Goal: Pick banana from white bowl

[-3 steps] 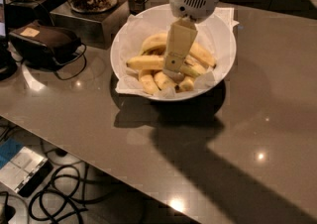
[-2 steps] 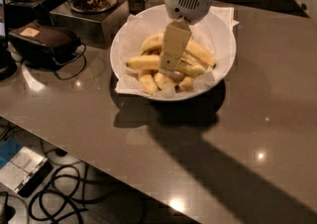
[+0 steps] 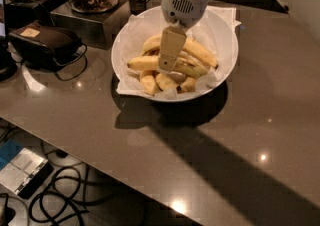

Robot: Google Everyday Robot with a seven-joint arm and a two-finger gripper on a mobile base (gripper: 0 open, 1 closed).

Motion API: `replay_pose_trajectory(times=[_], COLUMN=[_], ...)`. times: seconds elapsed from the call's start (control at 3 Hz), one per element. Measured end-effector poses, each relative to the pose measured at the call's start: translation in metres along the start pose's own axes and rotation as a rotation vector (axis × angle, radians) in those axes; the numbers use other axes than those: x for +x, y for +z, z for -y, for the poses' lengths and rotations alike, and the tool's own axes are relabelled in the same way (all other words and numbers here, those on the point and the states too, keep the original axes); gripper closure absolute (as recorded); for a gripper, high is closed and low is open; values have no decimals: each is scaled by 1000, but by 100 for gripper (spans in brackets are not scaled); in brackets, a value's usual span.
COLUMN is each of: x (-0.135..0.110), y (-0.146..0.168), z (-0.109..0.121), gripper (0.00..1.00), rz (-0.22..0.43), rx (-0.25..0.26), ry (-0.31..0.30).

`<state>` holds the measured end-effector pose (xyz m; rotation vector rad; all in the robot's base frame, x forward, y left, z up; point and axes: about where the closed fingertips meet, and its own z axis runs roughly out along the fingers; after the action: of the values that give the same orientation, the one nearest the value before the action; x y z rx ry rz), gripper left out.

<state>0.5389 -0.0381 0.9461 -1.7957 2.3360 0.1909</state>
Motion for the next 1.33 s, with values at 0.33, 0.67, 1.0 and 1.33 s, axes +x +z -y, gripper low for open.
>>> replay_pose_trajectory(times=[0.33, 0.67, 1.0, 1.33], x=[0, 0, 2, 5], y=[8, 13, 18, 25], z=[5, 10, 18, 18], gripper=[39, 39, 37, 38], rz=[-10, -17, -26, -41], rx=[-11, -17, -20, -27], ry=[9, 18, 29, 43])
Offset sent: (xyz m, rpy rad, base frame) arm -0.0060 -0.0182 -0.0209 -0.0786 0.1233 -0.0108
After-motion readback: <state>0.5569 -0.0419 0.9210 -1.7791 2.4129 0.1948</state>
